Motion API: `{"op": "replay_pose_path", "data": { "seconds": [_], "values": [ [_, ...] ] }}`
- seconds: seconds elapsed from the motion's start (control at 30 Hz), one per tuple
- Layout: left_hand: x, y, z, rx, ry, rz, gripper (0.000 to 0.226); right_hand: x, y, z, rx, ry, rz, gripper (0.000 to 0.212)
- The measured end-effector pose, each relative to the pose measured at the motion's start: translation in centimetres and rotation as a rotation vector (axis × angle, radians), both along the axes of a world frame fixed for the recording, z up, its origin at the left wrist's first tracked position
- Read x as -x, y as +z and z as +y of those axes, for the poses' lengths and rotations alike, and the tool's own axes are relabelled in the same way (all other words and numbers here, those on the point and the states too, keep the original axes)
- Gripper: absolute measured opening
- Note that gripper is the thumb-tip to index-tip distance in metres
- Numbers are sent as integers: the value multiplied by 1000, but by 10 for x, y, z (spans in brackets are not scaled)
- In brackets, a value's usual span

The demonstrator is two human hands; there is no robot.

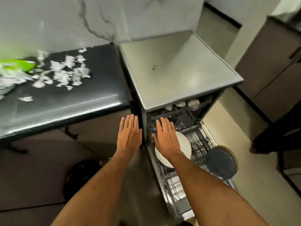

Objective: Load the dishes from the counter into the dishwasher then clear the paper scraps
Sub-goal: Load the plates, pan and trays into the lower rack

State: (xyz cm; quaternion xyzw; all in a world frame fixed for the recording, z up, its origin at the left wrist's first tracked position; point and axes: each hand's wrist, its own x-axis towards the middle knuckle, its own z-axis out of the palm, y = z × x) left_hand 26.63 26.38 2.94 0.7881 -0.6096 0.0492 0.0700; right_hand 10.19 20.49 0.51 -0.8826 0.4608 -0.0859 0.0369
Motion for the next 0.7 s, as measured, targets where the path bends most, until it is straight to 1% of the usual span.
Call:
{"op": "replay_pose_path", "data": {
  "seconds": [0.17, 0.4, 0.57, 0.7],
  "values": [
    [-95, 60, 61, 103, 152, -38, 62, -105, 63, 30, 83, 156, -61, 66],
    [-218, 120, 155, 179, 397, -92, 61, -241, 121, 85, 151, 363, -137, 65],
    [-287, 141, 229, 211, 583, -123, 60, -325, 146, 136, 195, 540, -172, 63],
    [-321, 149, 278, 232, 700, -127, 60, -382, 155, 165, 233, 654, -172, 64]
  ]
}}
